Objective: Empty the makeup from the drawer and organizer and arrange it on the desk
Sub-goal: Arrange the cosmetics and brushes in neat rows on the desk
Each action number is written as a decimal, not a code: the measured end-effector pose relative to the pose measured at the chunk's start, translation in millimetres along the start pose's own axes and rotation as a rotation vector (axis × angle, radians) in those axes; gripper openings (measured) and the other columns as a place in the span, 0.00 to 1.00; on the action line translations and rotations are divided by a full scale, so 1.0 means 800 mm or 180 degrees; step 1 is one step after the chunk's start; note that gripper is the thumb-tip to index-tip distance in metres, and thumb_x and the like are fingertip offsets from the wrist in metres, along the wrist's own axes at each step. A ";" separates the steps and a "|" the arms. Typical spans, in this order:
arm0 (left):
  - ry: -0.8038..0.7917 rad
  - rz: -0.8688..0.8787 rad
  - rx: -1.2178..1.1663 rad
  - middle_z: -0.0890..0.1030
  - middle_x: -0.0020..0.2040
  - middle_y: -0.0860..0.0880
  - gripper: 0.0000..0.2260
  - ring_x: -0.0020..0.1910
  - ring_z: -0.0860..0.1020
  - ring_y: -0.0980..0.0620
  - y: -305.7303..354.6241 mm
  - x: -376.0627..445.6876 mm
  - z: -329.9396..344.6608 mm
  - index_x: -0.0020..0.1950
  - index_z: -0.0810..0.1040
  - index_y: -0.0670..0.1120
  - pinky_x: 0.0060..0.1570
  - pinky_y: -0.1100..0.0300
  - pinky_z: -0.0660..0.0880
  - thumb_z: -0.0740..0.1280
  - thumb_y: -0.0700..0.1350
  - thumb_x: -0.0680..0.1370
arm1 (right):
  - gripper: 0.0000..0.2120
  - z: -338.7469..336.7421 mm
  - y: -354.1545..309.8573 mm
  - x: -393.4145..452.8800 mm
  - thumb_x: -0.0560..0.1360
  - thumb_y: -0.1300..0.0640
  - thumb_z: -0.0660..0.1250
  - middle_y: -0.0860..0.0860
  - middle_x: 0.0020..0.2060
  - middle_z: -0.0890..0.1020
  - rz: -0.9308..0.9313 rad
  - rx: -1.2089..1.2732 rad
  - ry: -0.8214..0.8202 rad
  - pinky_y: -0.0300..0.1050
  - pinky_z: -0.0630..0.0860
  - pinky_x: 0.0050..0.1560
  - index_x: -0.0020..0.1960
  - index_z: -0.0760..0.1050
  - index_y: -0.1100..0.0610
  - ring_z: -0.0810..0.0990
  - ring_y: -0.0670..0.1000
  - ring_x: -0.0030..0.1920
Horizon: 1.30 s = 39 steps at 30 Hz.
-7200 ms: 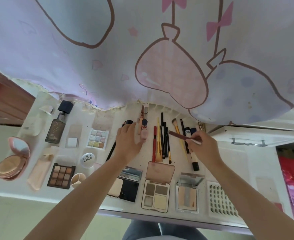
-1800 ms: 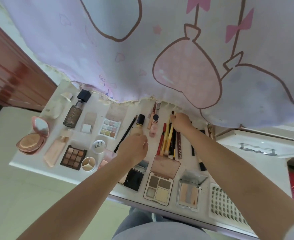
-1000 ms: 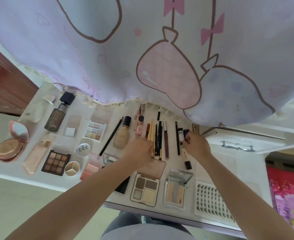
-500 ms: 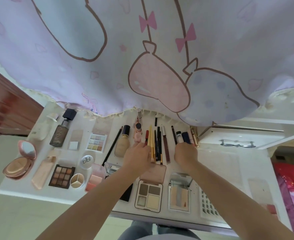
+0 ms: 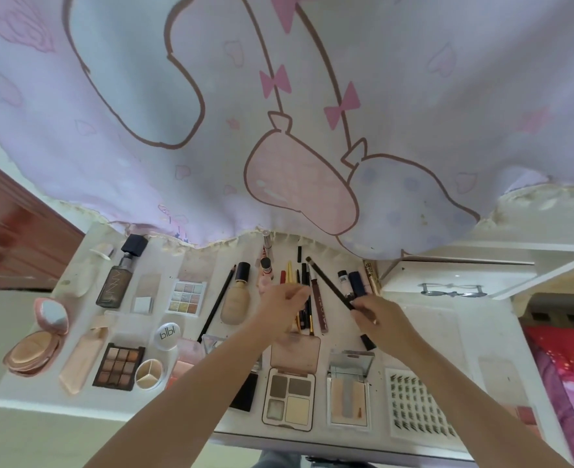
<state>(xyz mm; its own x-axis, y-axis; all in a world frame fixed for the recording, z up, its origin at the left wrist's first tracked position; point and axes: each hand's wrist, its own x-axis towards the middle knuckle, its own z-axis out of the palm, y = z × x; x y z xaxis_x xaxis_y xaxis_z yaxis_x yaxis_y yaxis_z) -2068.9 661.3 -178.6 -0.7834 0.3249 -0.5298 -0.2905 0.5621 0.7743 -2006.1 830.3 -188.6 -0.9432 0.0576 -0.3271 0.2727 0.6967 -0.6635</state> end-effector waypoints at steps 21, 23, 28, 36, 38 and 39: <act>0.0072 0.1708 0.2036 0.66 0.32 0.55 0.10 0.29 0.66 0.59 0.095 -0.034 -0.035 0.47 0.71 0.45 0.28 0.68 0.64 0.53 0.47 0.81 | 0.11 -0.106 -0.078 0.004 0.79 0.53 0.55 0.46 0.31 0.76 -0.0230 0.1319 0.0513 0.31 0.69 0.26 0.42 0.73 0.54 0.72 0.43 0.25; 0.0181 0.1933 0.2499 0.66 0.35 0.55 0.13 0.35 0.68 0.57 0.108 -0.044 -0.040 0.51 0.74 0.43 0.35 0.66 0.64 0.53 0.48 0.81 | 0.18 -0.117 -0.095 0.000 0.79 0.51 0.54 0.45 0.23 0.72 -0.0389 0.0699 0.0370 0.28 0.65 0.25 0.33 0.70 0.54 0.68 0.41 0.19; 0.0703 0.2183 0.2480 0.78 0.46 0.49 0.14 0.43 0.72 0.56 0.125 -0.061 -0.052 0.58 0.76 0.47 0.42 0.71 0.65 0.57 0.51 0.79 | 0.19 -0.136 -0.117 -0.010 0.79 0.52 0.55 0.46 0.24 0.69 -0.0750 -0.0151 0.0316 0.27 0.65 0.27 0.30 0.68 0.54 0.67 0.39 0.20; 0.0657 0.2435 0.2495 0.73 0.37 0.55 0.14 0.38 0.70 0.58 0.133 -0.089 -0.069 0.54 0.78 0.45 0.37 0.73 0.65 0.57 0.51 0.79 | 0.16 -0.147 -0.123 -0.029 0.80 0.54 0.52 0.44 0.27 0.66 -0.1237 -0.0849 -0.0314 0.31 0.64 0.31 0.34 0.65 0.44 0.65 0.41 0.28; 0.0632 0.2456 0.2287 0.78 0.40 0.50 0.13 0.37 0.71 0.57 0.137 -0.093 -0.072 0.54 0.79 0.44 0.38 0.72 0.66 0.60 0.50 0.78 | 0.17 -0.147 -0.124 -0.029 0.80 0.54 0.52 0.44 0.27 0.67 -0.1422 -0.0970 -0.0154 0.32 0.65 0.34 0.33 0.63 0.43 0.66 0.43 0.29; 0.0618 0.2458 0.2184 0.79 0.40 0.49 0.12 0.35 0.71 0.58 0.138 -0.094 -0.074 0.53 0.80 0.43 0.38 0.72 0.67 0.61 0.49 0.78 | 0.17 -0.147 -0.124 -0.030 0.80 0.55 0.52 0.43 0.27 0.67 -0.1508 -0.1018 -0.0104 0.32 0.65 0.35 0.33 0.62 0.42 0.66 0.43 0.29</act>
<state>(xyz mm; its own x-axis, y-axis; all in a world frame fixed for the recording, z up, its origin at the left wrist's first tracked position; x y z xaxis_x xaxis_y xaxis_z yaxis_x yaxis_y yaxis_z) -2074.7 654.2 -32.8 -0.7154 0.6853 0.1360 0.6516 0.5841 0.4840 -2032.9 844.0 -35.5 -0.9407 -0.3324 -0.0677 -0.2543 0.8231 -0.5078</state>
